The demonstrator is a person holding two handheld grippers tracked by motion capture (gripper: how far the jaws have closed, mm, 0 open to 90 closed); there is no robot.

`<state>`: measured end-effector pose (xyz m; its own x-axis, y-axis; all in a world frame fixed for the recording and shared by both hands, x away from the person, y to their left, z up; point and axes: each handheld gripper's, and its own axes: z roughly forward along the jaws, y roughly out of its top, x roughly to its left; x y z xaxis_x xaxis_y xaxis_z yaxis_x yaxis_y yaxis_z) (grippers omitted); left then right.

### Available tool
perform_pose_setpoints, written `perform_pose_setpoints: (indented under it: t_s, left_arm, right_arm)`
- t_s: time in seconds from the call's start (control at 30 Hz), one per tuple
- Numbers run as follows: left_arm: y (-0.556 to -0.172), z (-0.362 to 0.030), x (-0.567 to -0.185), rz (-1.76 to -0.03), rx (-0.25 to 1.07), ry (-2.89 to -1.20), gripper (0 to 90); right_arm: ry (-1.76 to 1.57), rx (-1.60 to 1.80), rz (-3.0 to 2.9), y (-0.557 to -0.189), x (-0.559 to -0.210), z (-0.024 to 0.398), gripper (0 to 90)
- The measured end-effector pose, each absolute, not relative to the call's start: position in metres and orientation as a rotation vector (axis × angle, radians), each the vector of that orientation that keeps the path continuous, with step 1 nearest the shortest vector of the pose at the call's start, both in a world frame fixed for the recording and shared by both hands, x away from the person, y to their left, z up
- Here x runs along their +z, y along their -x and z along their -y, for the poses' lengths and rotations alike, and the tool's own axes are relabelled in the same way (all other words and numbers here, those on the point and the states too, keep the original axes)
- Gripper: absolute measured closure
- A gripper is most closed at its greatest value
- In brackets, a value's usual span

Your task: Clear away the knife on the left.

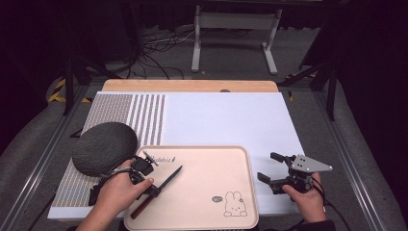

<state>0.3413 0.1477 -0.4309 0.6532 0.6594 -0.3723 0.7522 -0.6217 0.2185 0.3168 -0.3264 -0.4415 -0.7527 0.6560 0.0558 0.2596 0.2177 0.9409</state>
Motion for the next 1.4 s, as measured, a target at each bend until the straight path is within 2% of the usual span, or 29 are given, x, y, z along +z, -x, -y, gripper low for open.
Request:
perform_pose_setpoints:
  t_s: [0.27,0.43,0.53,0.63,0.77,0.87,1.03,1.1,1.13,1.17,1.27,1.4]
  left_arm:
    - [-0.341,-0.147,-0.43,-1.11,-0.347,-2.529,76.5]
    - [-0.339,-0.148,-0.424,-1.112,-0.324,-2.504,63.0]
    - [-0.338,-0.148,-0.422,-1.096,-0.297,-2.497,48.4]
    - [-0.338,-0.147,-0.419,-1.061,-0.242,-2.494,38.2]
    - [-0.338,-0.145,-0.417,-0.994,-0.238,-2.464,34.5]
    - [-0.339,-0.139,-0.417,-0.881,-0.146,-2.491,30.3]
    - [-0.341,-0.132,-0.415,-0.767,-0.074,-2.498,28.0]
    - [-0.342,-0.129,-0.415,-0.683,-0.019,-2.514,30.2]
    - [-0.344,-0.129,-0.416,-0.643,-0.003,-2.52,34.4]
    - [-0.345,-0.129,-0.417,-0.611,-0.007,-2.525,45.0]
    - [-0.347,-0.128,-0.42,-0.536,0.006,-2.535,68.2]
    - [-0.346,-0.125,-0.424,-0.457,0.013,-2.561,84.4]
  right_arm:
    - [-0.852,1.55,-2.143,-0.317,-0.442,0.327,7.0]
    - [-0.853,1.552,-2.144,-0.317,-0.442,0.326,6.8]
    - [-0.852,1.555,-2.143,-0.317,-0.442,0.326,6.7]
    - [-0.852,1.556,-2.142,-0.317,-0.442,0.326,6.7]
    - [-0.852,1.556,-2.142,-0.317,-0.442,0.326,6.6]
    - [-0.851,1.555,-2.145,-0.317,-0.442,0.326,6.6]
    - [-0.851,1.553,-2.145,-0.317,-0.443,0.326,6.5]
    - [-0.851,1.553,-2.146,-0.317,-0.443,0.326,6.5]
    - [-0.851,1.553,-2.145,-0.317,-0.443,0.326,6.5]
    - [-0.852,1.555,-2.145,-0.318,-0.443,0.326,6.5]
    - [-0.853,1.555,-2.146,-0.318,-0.443,0.326,6.5]
    - [-0.857,1.556,-2.146,-0.318,-0.444,0.327,6.5]
